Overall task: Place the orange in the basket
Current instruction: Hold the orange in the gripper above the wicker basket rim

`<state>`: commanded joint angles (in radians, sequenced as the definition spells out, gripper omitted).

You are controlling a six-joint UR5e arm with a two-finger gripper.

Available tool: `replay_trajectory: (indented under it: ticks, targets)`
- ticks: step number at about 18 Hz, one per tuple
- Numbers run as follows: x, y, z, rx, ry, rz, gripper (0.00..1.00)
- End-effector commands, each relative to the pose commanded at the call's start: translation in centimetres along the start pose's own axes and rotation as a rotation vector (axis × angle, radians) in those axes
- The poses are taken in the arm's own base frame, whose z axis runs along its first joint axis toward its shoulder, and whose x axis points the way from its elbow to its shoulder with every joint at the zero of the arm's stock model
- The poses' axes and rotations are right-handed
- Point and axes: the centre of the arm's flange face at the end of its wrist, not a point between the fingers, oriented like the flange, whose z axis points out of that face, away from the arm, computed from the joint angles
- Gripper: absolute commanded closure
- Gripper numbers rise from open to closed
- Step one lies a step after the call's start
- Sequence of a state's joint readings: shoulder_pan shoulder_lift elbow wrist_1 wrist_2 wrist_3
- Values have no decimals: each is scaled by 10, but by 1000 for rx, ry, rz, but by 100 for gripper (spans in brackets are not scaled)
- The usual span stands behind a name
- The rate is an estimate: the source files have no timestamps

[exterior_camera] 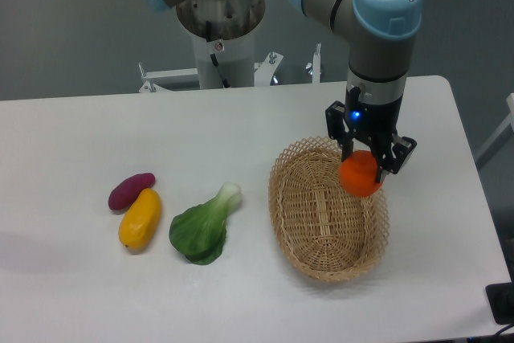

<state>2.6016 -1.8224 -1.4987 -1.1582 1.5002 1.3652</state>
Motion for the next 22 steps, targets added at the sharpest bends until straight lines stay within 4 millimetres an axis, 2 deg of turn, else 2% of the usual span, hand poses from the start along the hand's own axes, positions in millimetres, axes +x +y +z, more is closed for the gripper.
replay_trajectory:
  ticks: [14,17,18,20,22]
  targets:
    - [2,1,6,-9,-2,0,43]
    - [5,8,14,-13,9,4,43]
    - [3,10,18,-15,15,26,43]
    - [-5,19,41,-24,44,80,43]
    - [-14,20,67,-27,29,74,43]
